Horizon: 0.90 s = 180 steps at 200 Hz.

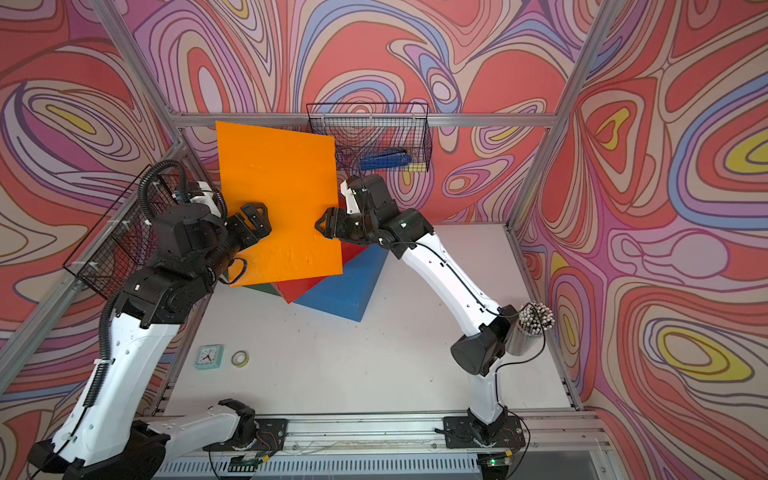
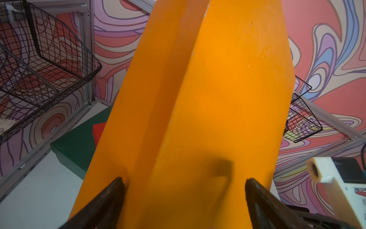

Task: Stack the shoeboxes
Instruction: Place the shoebox at the shoebox.

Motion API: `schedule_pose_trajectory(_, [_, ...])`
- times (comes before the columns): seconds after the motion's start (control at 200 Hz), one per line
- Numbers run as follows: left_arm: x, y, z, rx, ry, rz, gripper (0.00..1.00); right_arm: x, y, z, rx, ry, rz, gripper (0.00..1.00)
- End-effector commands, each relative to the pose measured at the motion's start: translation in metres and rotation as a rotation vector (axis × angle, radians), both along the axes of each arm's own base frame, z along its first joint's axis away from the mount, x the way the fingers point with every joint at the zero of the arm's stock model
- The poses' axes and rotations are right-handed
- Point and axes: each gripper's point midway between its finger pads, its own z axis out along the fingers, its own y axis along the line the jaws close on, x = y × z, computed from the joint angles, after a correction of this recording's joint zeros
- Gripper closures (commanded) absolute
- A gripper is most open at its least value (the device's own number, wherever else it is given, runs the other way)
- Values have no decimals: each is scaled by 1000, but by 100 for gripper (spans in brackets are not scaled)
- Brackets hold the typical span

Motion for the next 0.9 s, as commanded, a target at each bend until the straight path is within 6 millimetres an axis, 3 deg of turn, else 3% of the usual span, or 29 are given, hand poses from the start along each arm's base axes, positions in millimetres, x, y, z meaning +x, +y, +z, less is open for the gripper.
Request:
schedule_pose_trajectory(0.0, [-4, -70, -37, -155, 143, -288, 5, -60, 54, 98, 319, -203, 299, 35])
schedule_pose_trajectory(0.521, [-22, -64, -45, -220, 142, -279, 7, -84, 55, 104, 335, -192, 317, 36])
schedule_pose_trajectory(0.741, [-17, -68, -53, -221, 158, -283, 7, -86, 54, 104, 332, -190, 317, 36])
schedule_pose_trajectory(0.896, [-6, -69, -57, -194, 165, -269, 6, -81, 57, 93, 307, -180, 302, 36])
